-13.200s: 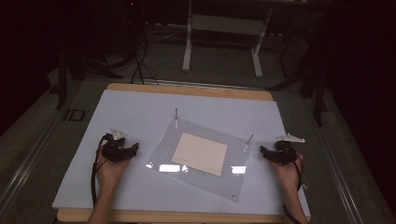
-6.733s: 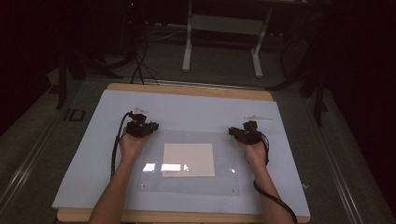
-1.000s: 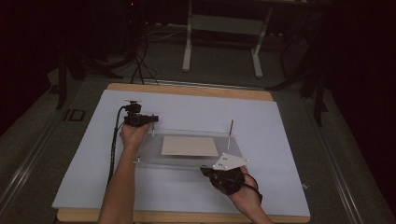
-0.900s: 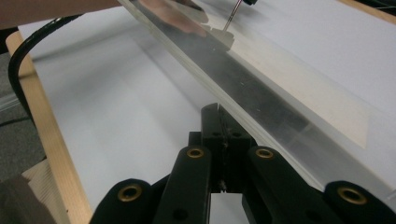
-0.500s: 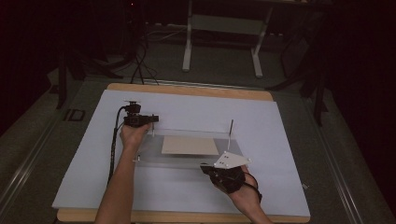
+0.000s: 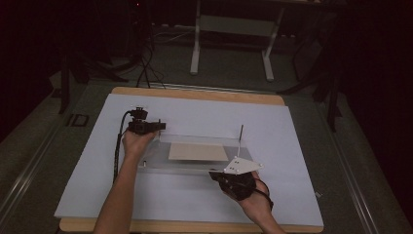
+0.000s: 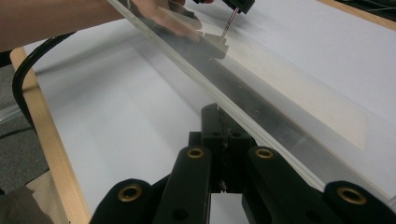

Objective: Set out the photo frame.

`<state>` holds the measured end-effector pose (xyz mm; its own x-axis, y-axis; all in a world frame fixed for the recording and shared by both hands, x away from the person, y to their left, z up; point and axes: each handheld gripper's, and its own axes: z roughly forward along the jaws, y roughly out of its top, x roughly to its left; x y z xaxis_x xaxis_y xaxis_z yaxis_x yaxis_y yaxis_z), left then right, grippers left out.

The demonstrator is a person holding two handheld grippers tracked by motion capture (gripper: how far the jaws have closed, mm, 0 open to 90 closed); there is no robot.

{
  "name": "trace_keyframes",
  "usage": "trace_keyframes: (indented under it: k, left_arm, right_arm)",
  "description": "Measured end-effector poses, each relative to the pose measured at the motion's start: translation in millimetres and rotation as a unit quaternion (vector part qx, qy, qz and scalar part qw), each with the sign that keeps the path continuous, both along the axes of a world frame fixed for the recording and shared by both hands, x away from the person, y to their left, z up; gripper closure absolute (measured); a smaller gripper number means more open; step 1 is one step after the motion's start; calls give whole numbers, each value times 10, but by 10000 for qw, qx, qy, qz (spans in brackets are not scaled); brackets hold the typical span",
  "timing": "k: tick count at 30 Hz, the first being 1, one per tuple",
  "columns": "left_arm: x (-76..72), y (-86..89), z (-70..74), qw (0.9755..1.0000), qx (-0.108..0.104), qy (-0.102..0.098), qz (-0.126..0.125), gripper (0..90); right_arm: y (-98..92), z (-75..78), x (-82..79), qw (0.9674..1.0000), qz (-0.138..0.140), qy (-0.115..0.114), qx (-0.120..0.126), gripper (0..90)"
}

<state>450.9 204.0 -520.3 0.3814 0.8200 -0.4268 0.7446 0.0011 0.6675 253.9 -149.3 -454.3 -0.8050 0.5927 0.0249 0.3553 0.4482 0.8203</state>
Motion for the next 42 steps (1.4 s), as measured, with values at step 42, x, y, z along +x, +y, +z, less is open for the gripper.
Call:
trace_keyframes:
  k: [42]
  left_arm:
    - [-664,235,384,9916,417,-1066,-608,607]
  right_arm:
    - [4,168,127,9998,-109,-63,167,900]
